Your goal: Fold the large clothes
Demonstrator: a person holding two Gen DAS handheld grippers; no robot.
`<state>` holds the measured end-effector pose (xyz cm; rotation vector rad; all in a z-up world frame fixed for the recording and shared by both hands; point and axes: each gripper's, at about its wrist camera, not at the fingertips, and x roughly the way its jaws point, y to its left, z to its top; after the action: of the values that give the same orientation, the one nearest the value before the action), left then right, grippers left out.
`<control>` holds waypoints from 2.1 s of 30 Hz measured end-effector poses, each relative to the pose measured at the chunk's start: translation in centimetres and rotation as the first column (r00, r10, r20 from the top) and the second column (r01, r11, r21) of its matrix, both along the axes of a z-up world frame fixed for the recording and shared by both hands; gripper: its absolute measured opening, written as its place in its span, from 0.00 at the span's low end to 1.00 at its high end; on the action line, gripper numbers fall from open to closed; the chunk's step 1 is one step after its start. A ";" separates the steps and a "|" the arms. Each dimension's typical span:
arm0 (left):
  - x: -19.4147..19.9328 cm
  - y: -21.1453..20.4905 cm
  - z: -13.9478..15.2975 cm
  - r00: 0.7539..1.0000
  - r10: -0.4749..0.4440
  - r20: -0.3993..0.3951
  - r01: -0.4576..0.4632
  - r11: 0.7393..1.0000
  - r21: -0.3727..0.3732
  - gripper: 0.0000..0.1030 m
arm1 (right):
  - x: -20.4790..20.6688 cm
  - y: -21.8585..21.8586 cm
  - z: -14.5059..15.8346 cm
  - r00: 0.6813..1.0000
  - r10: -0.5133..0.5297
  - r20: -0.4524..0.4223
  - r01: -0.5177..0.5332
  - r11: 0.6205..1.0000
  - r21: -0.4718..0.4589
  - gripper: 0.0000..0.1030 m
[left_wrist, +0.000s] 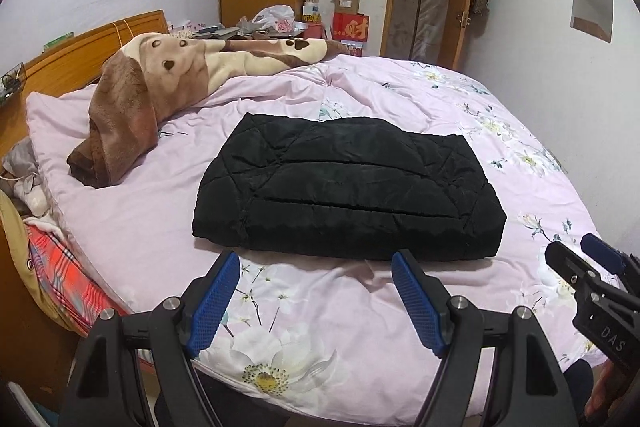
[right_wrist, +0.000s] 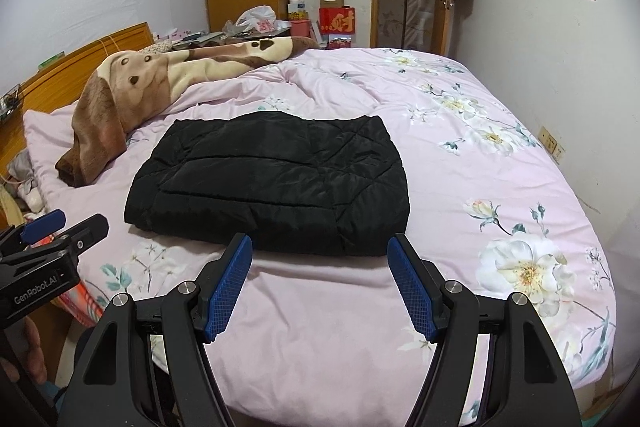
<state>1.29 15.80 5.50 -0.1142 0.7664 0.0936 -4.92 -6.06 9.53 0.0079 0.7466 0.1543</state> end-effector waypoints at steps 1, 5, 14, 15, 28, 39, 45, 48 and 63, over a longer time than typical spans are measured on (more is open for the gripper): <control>-0.1 0.0 0.0 1.000 0.005 0.002 -0.005 1.000 0.000 0.76 | -0.1 0.0 0.0 1.000 0.000 -0.001 0.000 1.000 0.002 0.68; -0.3 0.1 0.1 1.000 0.024 0.006 -0.025 1.000 0.011 0.76 | -0.2 0.0 -0.1 1.000 -0.002 -0.004 0.002 1.000 0.003 0.68; -0.6 -0.8 -0.1 1.000 -0.002 0.010 0.002 1.000 -0.013 0.76 | -0.8 0.1 0.1 1.000 0.000 0.006 0.000 1.000 0.014 0.68; -0.5 -0.9 -0.1 1.000 -0.003 0.011 0.003 1.000 -0.011 0.76 | -0.8 0.1 0.2 1.000 0.000 0.010 -0.001 1.000 0.017 0.68; -0.7 -2.1 -0.2 1.000 0.014 0.018 -0.015 0.997 0.073 0.76 | -0.8 0.1 0.4 1.000 0.002 0.004 -0.002 1.000 0.017 0.68; -0.9 -2.4 -0.5 1.000 0.011 0.002 -0.011 0.999 0.044 0.76 | -0.8 0.0 0.3 1.000 0.003 0.004 -0.003 1.000 0.020 0.68; -1.1 -2.6 -0.5 1.000 0.015 0.007 -0.016 0.999 0.048 0.76 | -0.8 0.0 0.4 1.000 0.004 0.006 -0.004 1.000 0.021 0.68; -1.0 -2.5 -0.4 1.000 0.011 0.009 -0.012 0.999 0.049 0.76 | -0.8 0.1 0.3 1.000 0.003 0.005 -0.003 1.000 0.022 0.68; -1.2 -2.5 -0.3 1.000 0.012 0.013 -0.012 0.999 0.047 0.76 | -0.9 0.1 0.3 1.000 0.000 0.011 -0.001 1.000 0.024 0.68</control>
<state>0.06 13.32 5.20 -0.0746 0.7502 0.1224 -5.78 -5.92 9.88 0.0295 0.7340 0.1637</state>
